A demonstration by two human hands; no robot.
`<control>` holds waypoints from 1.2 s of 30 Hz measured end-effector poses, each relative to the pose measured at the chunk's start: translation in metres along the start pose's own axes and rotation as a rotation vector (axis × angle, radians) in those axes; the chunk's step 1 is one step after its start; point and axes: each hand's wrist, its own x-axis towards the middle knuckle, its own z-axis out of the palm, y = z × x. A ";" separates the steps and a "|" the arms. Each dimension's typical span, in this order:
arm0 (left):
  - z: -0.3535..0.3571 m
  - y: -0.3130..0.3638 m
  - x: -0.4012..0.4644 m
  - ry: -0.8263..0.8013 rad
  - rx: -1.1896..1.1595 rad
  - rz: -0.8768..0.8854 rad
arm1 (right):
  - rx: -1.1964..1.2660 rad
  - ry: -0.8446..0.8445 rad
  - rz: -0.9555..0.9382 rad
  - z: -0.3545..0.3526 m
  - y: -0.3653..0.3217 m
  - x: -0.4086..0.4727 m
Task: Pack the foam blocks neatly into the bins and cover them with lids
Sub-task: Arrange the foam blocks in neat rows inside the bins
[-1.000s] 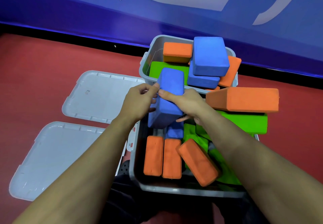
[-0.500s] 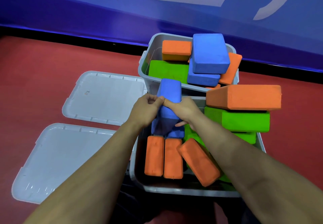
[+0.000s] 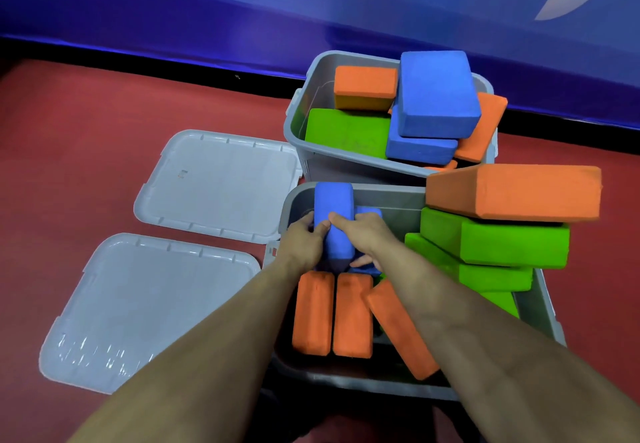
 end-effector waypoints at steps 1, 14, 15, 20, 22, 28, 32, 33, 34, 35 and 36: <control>0.001 -0.001 0.003 -0.012 -0.002 -0.009 | -0.029 0.026 0.006 0.001 0.002 0.004; 0.025 -0.041 0.047 -0.081 -0.080 -0.085 | -0.014 0.195 0.206 -0.011 0.031 0.043; 0.025 -0.043 0.050 -0.075 -0.085 -0.098 | -0.012 0.195 0.195 -0.011 0.032 0.045; 0.015 -0.058 0.061 -0.079 -0.177 -0.192 | -0.069 0.219 0.223 0.005 0.031 0.063; 0.014 -0.060 0.061 -0.056 -0.192 -0.202 | -0.090 0.272 0.223 0.016 0.033 0.067; 0.023 -0.076 0.062 -0.018 -0.279 -0.293 | -0.131 0.203 0.193 0.014 0.041 0.065; 0.021 -0.073 0.060 -0.058 -0.458 -0.359 | -0.029 0.015 0.264 -0.006 0.038 0.059; 0.020 -0.073 0.058 -0.067 -0.484 -0.369 | -0.022 0.001 0.266 -0.008 0.039 0.057; 0.021 -0.072 0.056 -0.082 -0.497 -0.369 | -0.003 0.006 0.259 -0.009 0.039 0.056; 0.021 -0.072 0.055 -0.093 -0.496 -0.363 | 0.022 0.021 0.241 -0.009 0.040 0.055; 0.021 -0.072 0.054 -0.103 -0.483 -0.354 | 0.044 0.039 0.217 -0.008 0.041 0.055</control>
